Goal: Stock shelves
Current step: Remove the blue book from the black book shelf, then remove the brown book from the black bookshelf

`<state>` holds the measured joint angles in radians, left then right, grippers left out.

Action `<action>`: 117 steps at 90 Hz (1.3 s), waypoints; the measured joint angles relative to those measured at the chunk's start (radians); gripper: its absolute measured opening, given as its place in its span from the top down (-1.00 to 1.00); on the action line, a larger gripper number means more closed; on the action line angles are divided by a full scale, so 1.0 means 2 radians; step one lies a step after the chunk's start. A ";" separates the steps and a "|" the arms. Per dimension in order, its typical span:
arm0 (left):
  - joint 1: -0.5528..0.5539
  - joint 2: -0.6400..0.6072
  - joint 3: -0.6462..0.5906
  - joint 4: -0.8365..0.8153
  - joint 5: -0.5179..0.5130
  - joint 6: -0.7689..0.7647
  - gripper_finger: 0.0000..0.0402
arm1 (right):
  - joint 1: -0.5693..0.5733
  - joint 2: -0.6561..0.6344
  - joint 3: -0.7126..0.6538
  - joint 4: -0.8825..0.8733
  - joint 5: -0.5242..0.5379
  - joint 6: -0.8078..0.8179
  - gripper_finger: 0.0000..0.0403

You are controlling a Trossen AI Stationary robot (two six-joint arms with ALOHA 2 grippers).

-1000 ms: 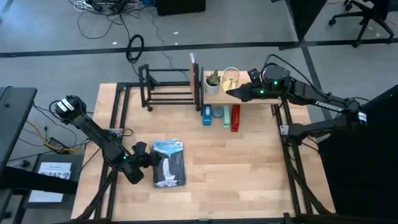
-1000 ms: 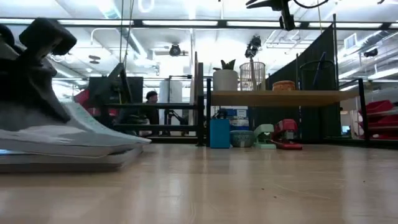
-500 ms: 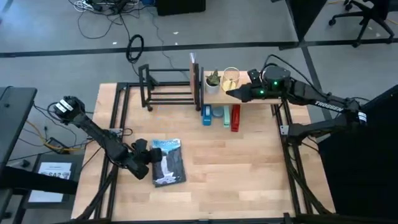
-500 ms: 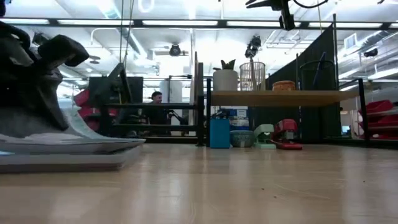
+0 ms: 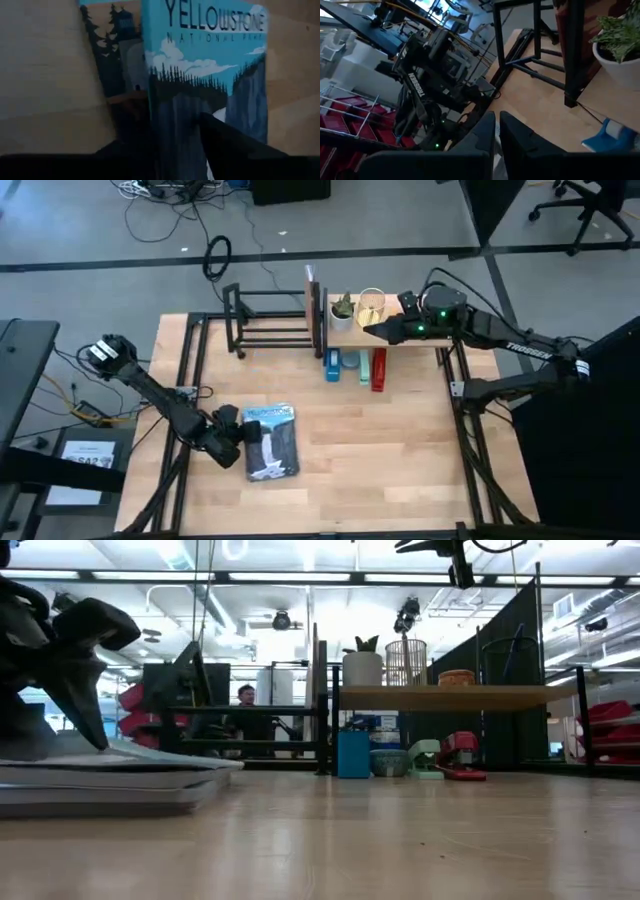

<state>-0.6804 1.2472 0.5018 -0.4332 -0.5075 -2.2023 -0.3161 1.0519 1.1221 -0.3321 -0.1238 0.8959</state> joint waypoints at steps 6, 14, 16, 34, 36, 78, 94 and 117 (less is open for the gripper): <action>0.001 0.000 0.000 -0.004 0.008 -0.003 0.34 | 0.000 0.000 0.000 0.000 0.000 0.000 1.00; 0.003 0.000 0.010 -0.034 0.033 -0.004 0.37 | 0.000 0.000 0.000 0.000 -0.003 0.000 1.00; 0.003 0.000 0.015 -0.047 0.040 -0.004 0.38 | 0.000 0.000 0.000 0.000 -0.004 -0.001 1.00; 0.002 0.000 0.088 -0.239 0.092 -0.009 0.46 | 0.004 0.000 0.000 0.000 -0.004 -0.010 1.00; 0.003 0.000 0.100 -0.264 0.089 -0.009 0.46 | 0.005 0.000 0.000 0.000 -0.004 -0.012 1.00; 0.128 0.002 0.319 -0.084 -0.380 0.628 0.48 | 0.007 0.000 0.000 0.001 -0.014 -0.057 1.00; 0.259 0.002 0.323 0.195 -0.309 0.954 0.40 | 0.006 -0.002 0.000 0.000 -0.041 -0.072 1.00; 0.397 0.053 0.323 0.357 -0.121 1.161 0.03 | 0.003 -0.035 0.000 -0.005 -0.048 -0.105 1.00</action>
<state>0.1140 1.3530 1.1481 0.2814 -0.7503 0.1205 -0.3106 0.9812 1.1217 -0.3422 -0.2206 0.6861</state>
